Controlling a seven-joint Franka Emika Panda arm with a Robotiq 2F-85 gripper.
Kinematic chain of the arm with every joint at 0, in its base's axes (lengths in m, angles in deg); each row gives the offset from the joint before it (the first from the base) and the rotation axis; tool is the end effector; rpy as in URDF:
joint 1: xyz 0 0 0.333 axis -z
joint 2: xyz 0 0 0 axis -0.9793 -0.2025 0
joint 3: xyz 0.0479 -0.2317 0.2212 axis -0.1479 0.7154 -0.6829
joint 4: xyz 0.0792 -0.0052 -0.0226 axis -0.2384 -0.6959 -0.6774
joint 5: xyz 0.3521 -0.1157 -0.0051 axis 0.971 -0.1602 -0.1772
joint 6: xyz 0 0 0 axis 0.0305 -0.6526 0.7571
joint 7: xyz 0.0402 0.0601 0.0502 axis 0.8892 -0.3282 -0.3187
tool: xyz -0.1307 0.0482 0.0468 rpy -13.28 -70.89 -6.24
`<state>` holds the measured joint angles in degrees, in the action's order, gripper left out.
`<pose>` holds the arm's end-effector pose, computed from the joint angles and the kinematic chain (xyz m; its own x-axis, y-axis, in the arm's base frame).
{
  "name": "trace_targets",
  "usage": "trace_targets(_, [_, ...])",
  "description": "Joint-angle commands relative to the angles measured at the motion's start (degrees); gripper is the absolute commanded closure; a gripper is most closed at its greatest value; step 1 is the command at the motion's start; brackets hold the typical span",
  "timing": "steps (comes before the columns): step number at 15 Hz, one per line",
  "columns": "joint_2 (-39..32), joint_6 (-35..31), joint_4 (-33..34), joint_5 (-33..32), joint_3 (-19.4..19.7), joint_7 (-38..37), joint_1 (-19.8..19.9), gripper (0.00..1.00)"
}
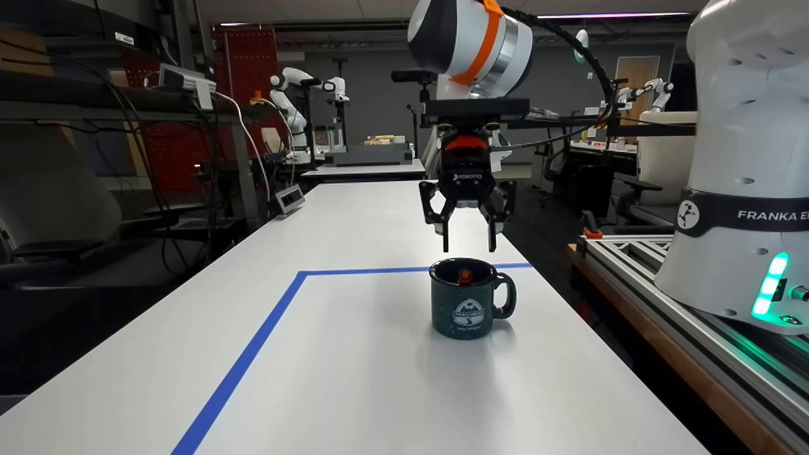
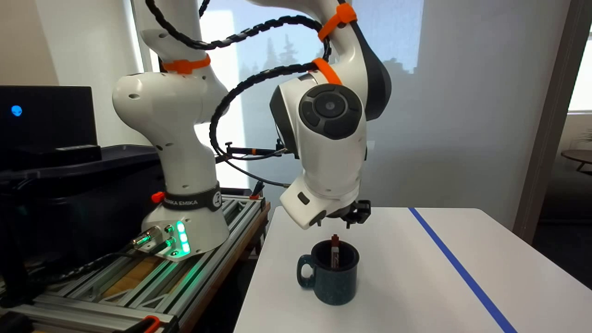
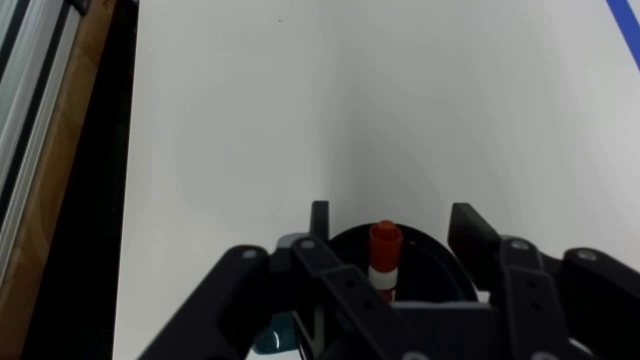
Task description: Remove the marker from the cup and put it on the table
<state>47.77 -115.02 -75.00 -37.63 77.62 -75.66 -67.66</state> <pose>0.3223 -0.0705 0.1977 0.0348 -0.7759 -0.6299 -0.9994 -0.0309 -0.0172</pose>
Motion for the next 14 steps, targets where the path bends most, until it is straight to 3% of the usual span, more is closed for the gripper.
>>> trace_targets(1, [-2.13, 0.47, 1.45, -2.05, 0.96, -1.65, 0.52, 0.4])
trace_targets(14, [-8.64, -1.19, 5.8, -4.35, 2.06, -2.35, -0.13, 0.41])
